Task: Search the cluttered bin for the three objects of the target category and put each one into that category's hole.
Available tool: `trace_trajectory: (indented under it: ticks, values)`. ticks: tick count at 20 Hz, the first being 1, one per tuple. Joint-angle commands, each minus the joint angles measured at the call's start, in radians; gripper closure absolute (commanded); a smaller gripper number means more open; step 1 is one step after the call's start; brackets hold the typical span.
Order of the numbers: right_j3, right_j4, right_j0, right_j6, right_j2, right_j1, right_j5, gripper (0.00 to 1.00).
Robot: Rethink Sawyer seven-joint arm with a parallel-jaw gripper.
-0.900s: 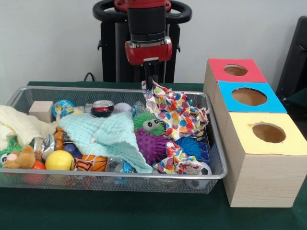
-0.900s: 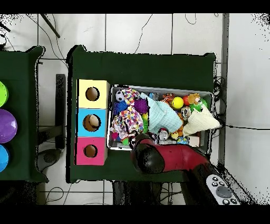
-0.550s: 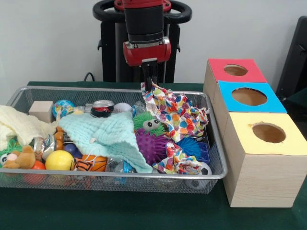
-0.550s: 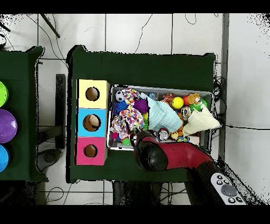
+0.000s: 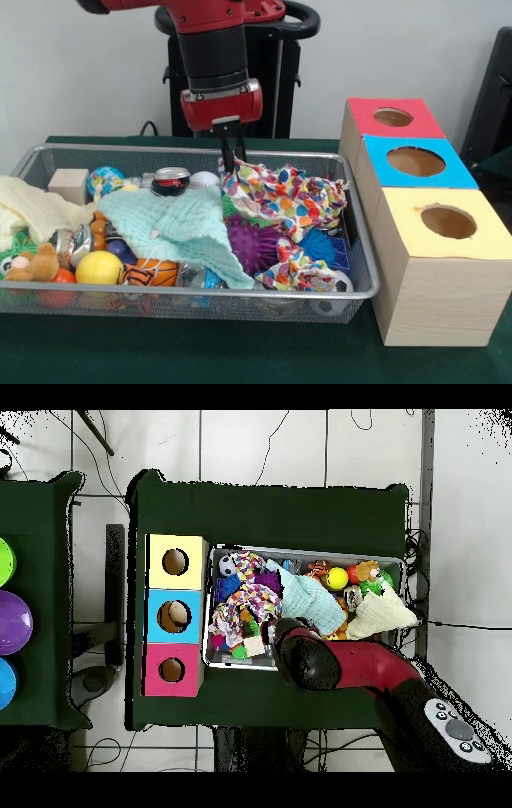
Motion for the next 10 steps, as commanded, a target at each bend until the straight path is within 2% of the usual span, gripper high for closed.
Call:
trace_trajectory:
  ticks: [1,7,10]
  values:
    - [-0.161,-0.052,-0.043,-0.176,0.113,0.066,0.185,1.0]
    - [-0.216,-0.072,-0.087,-0.224,0.156,0.088,0.257,1.0]
    - [-0.214,-0.089,-0.124,-0.244,0.186,0.099,0.263,1.0]
